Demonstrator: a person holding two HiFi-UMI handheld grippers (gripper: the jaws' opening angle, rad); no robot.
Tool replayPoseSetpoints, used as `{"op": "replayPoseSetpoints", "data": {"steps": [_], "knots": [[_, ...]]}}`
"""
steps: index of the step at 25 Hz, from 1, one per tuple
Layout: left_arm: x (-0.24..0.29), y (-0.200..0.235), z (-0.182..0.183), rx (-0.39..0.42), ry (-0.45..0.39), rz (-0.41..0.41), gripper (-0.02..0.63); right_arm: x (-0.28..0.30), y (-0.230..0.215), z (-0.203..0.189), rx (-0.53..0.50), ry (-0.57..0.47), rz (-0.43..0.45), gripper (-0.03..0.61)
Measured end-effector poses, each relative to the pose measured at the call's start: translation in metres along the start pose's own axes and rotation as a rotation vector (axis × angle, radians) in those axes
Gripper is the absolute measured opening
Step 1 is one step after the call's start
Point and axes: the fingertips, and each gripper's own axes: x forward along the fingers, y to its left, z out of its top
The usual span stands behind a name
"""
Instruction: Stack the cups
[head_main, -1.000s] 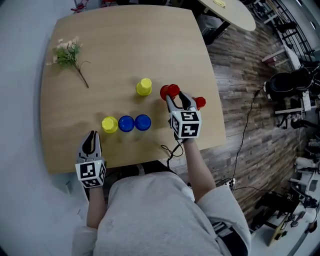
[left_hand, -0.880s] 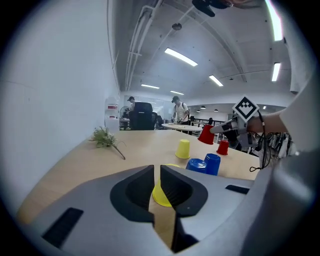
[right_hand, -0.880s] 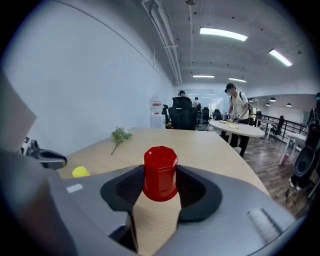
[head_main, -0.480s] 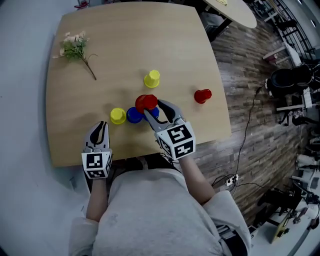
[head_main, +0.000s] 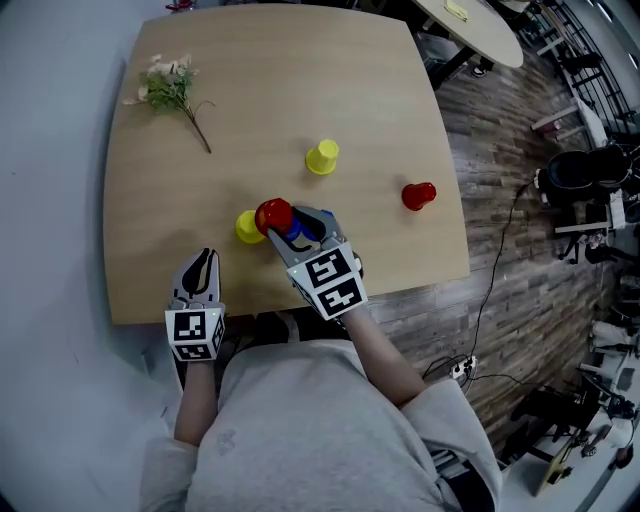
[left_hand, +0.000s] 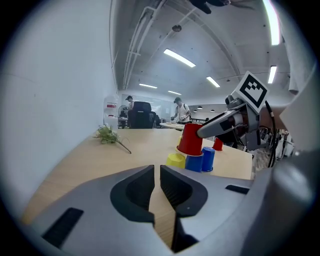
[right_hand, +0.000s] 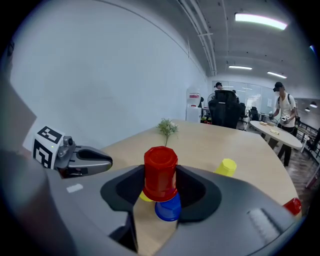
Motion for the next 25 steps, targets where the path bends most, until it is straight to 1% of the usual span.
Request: {"op": "replayPoseSetpoints", "data": {"steps": [5,12,14,17,21,23,25], "knots": [[-0.004,0.005,-0.004,-0.009,0.005,0.011,0.041,0.006,0.005,-0.003,-0.005,0.014,0.002,0.206],[0.0,0.003,-0.005,-0.008,0.011,0.01,0.04,0.005,0.005,-0.007,-0.006,-0.004,0.011,0.225],[0.003,0.002,-0.005,-0.007,0.012,0.009,0.04,0.001,0.002,-0.005,0.012,-0.014,0.024,0.236],[0.006,0.0,-0.001,-0.006,0.008,0.007,0.04,-0.013,-0.006,0.006,0.064,-0.061,0.038,0.238],[0.011,-0.001,0.003,-0.013,-0.003,0.007,0.04,-0.038,-0.042,0.012,0.139,-0.117,-0.011,0.238],[0.013,-0.002,0.005,-0.015,-0.004,0.008,0.04,-0.05,-0.066,0.008,0.158,-0.123,-0.06,0.238],[0.016,-0.004,0.005,-0.018,-0.001,0.011,0.04,-0.062,-0.097,-0.003,0.182,-0.119,-0.129,0.238]]}}
